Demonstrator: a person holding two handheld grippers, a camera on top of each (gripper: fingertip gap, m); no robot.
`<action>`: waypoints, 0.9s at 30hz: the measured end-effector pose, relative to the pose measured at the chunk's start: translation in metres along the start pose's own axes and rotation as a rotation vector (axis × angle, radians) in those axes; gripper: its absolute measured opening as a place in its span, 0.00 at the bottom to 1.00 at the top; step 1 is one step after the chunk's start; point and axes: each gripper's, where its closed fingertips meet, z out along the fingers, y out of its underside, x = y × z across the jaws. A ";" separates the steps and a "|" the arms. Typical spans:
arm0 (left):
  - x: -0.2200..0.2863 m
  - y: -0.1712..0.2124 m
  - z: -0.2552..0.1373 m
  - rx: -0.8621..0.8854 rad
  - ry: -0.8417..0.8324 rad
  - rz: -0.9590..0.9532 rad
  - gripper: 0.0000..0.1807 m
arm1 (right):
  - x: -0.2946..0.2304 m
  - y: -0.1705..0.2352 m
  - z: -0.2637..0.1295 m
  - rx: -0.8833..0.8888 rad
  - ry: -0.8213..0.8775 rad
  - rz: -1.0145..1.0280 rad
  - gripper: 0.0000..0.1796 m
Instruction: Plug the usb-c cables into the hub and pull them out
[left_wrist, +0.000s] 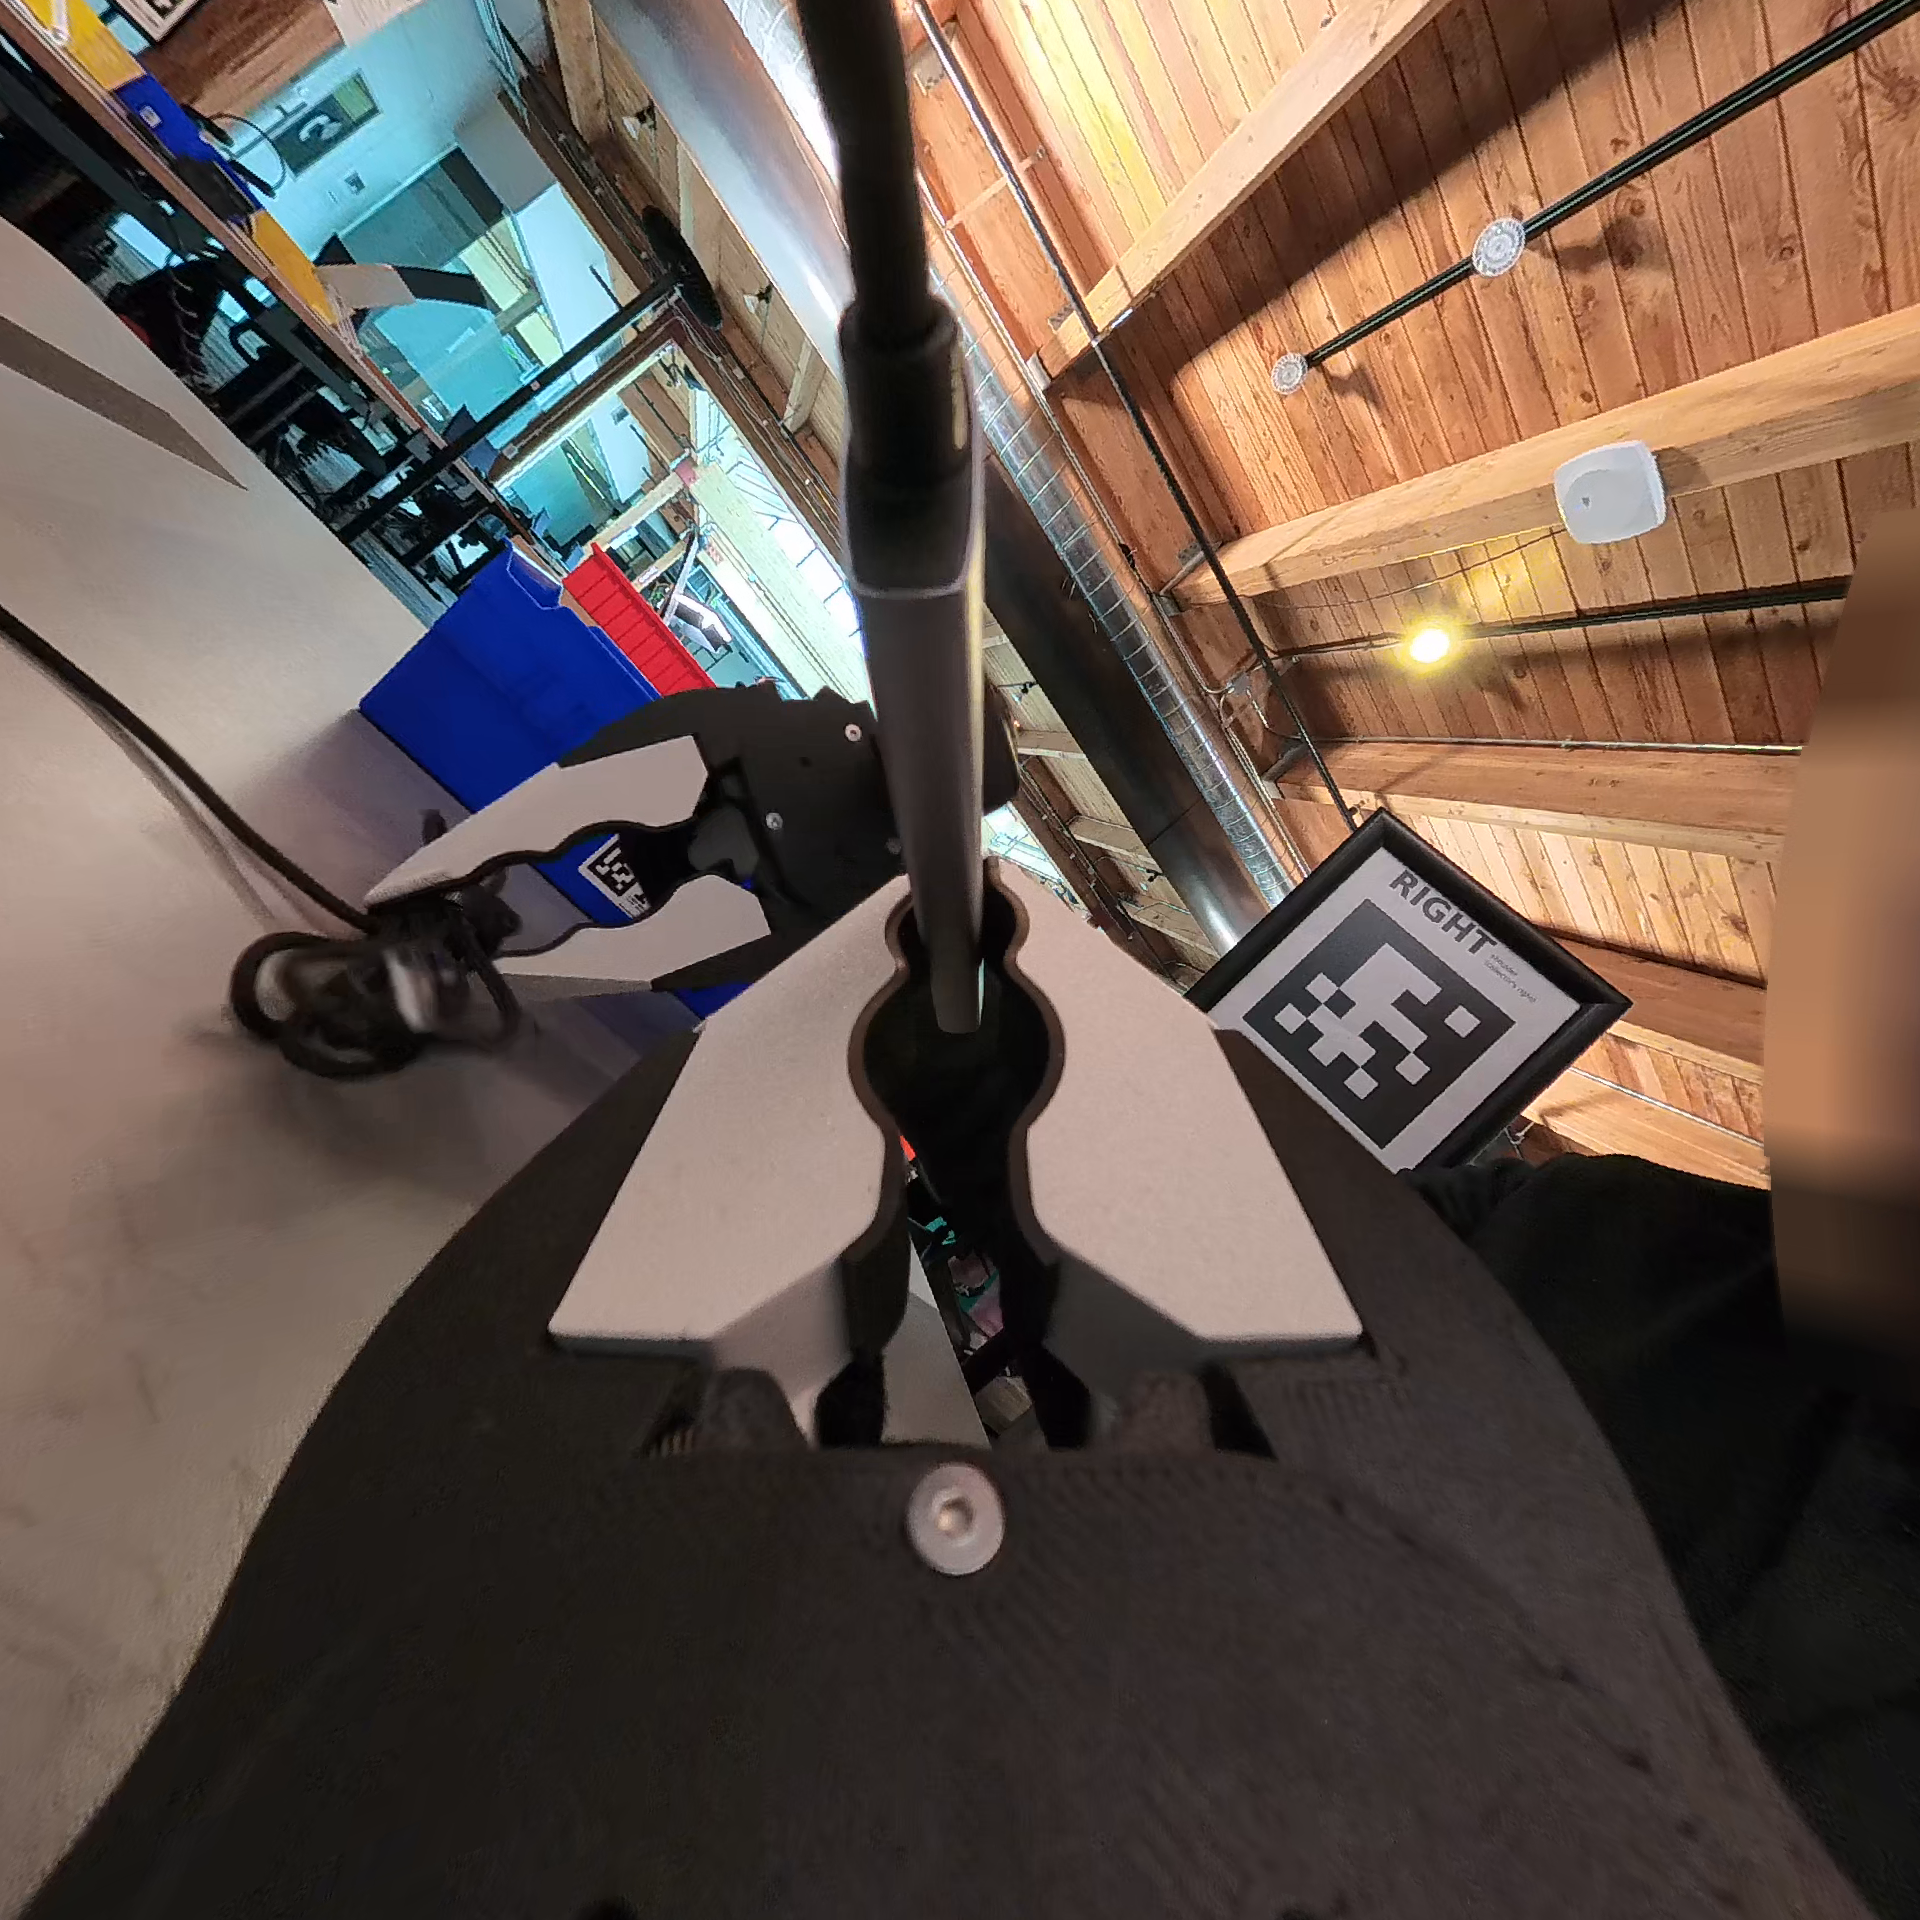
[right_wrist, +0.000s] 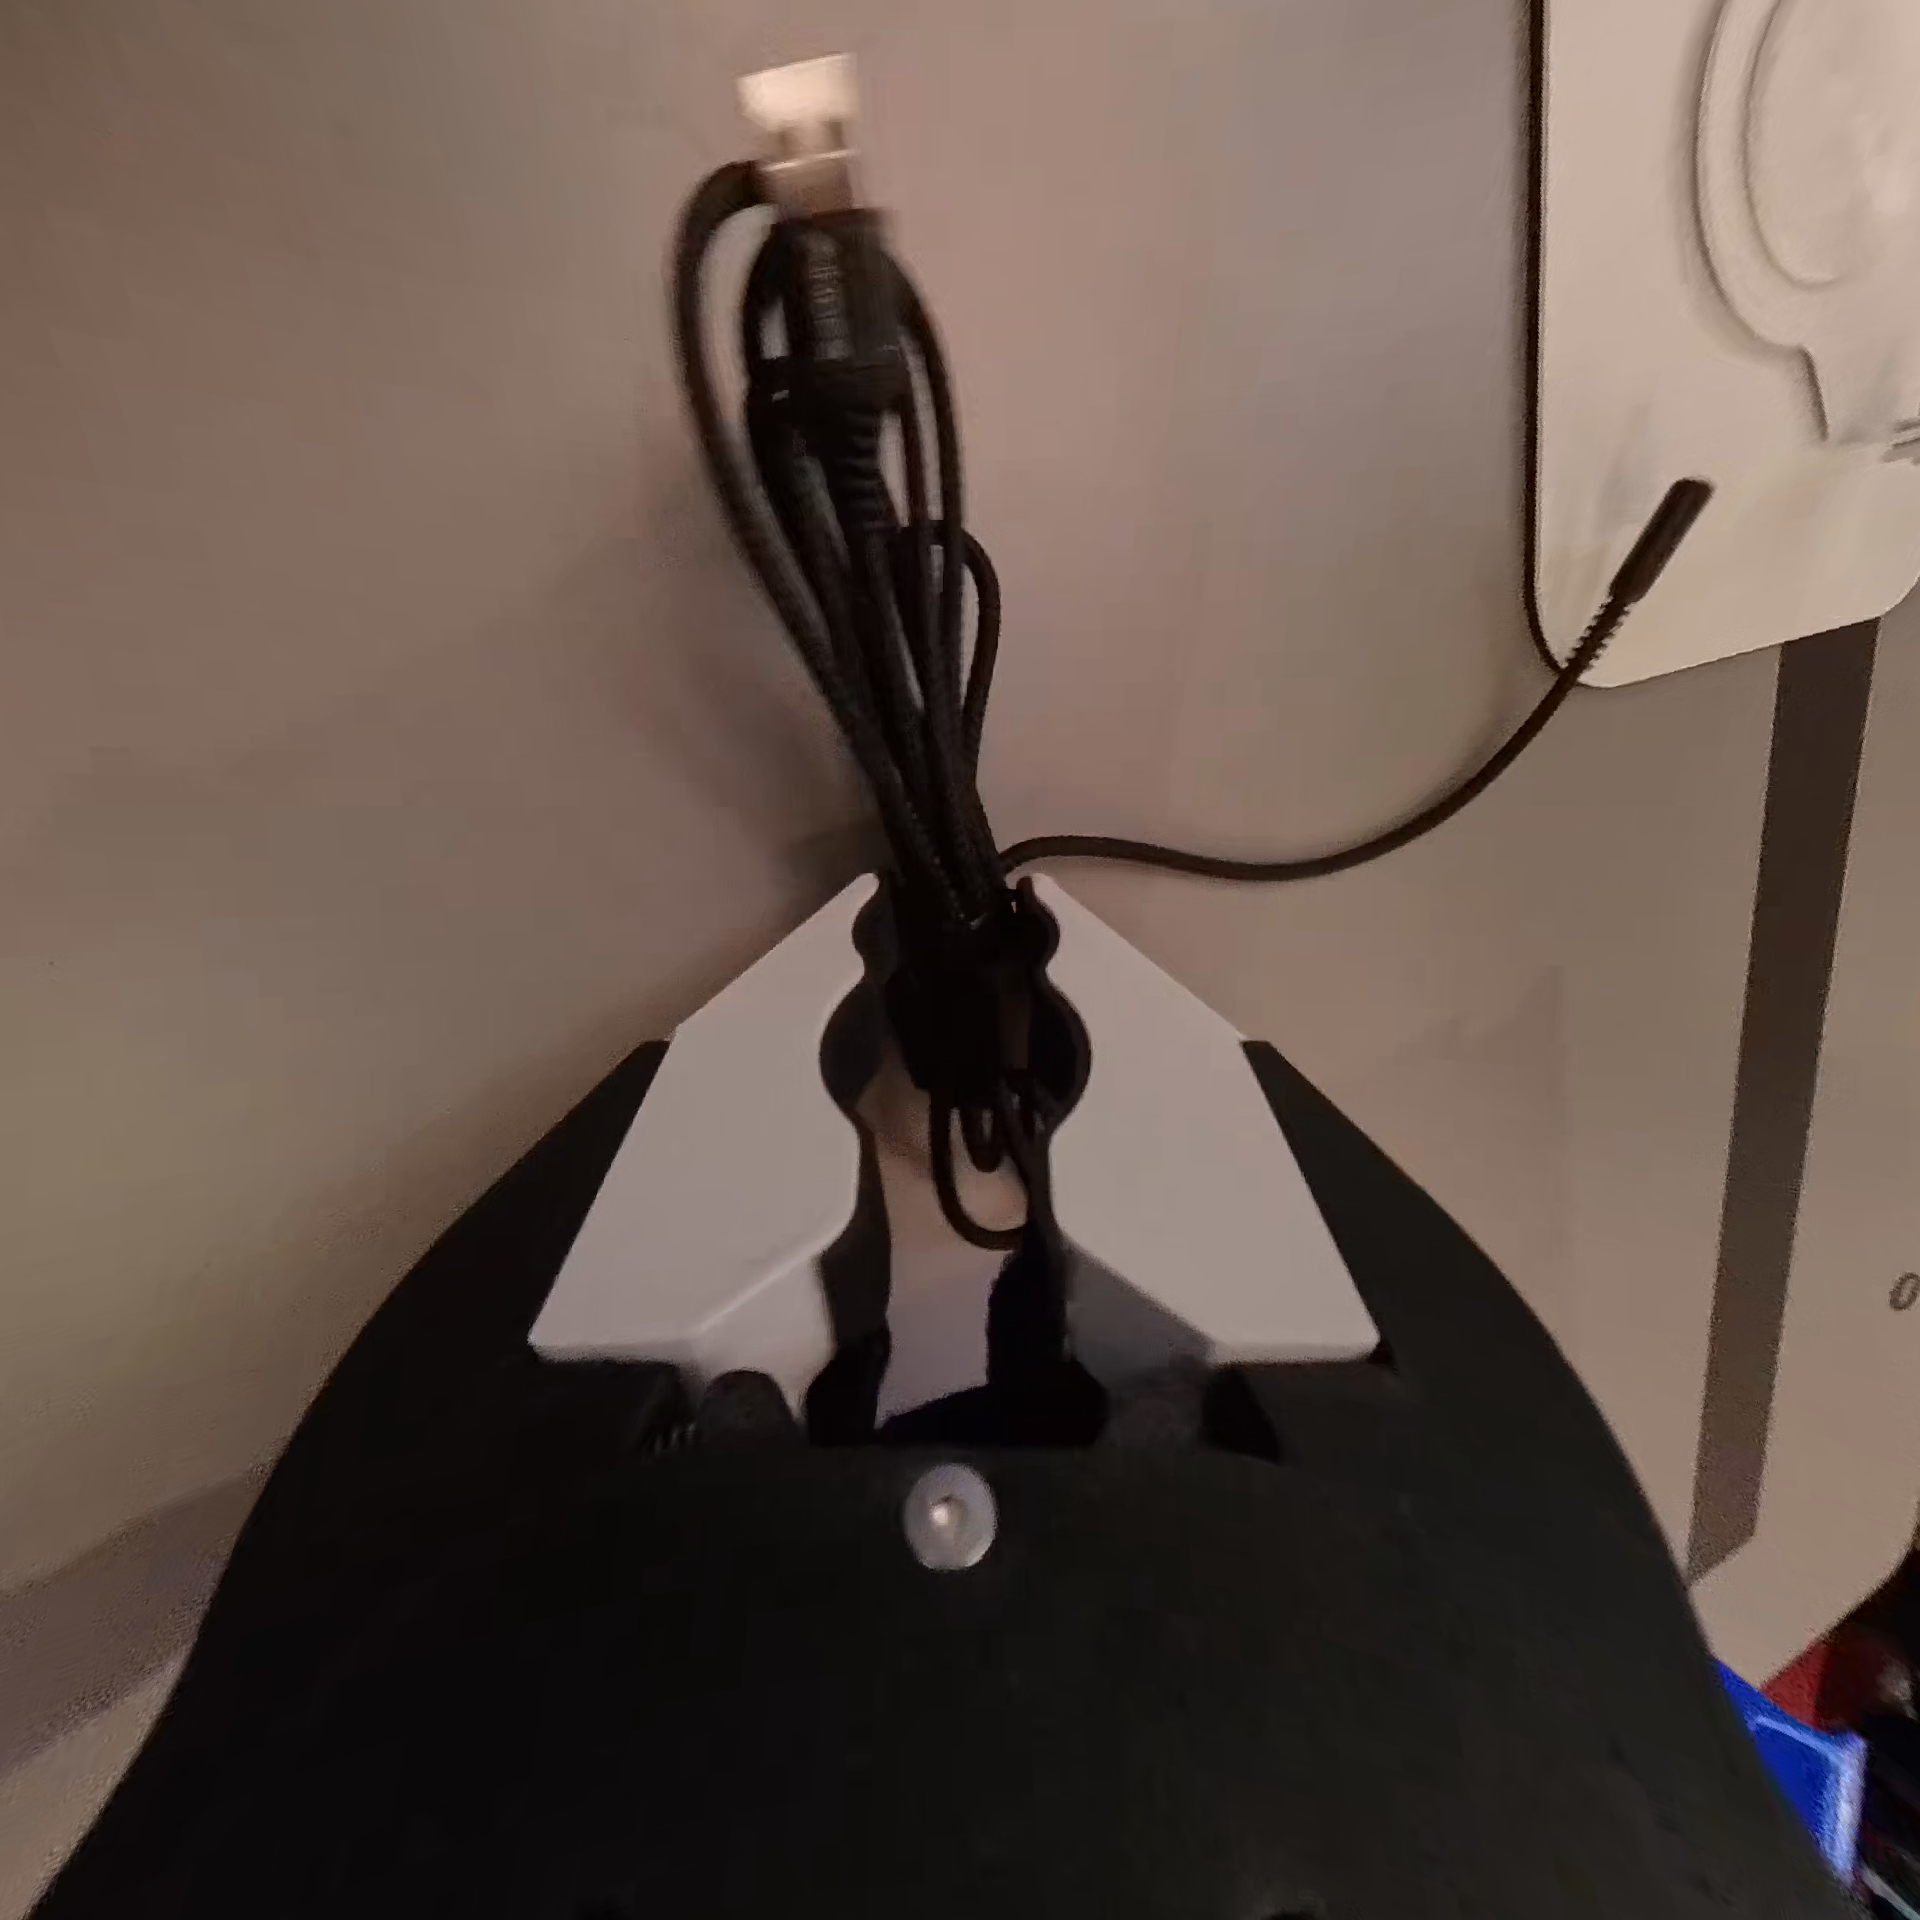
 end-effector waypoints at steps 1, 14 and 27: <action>0.000 0.000 0.000 -0.001 -0.001 0.000 0.04 | 0.001 0.000 -0.001 -0.006 0.019 -0.001 0.10; 0.000 0.001 0.001 -0.005 0.000 0.005 0.04 | 0.047 0.085 -0.249 0.076 0.532 0.184 0.09; 0.002 0.002 0.001 -0.009 0.008 0.014 0.03 | -0.013 0.274 -0.188 -0.316 0.291 0.352 0.09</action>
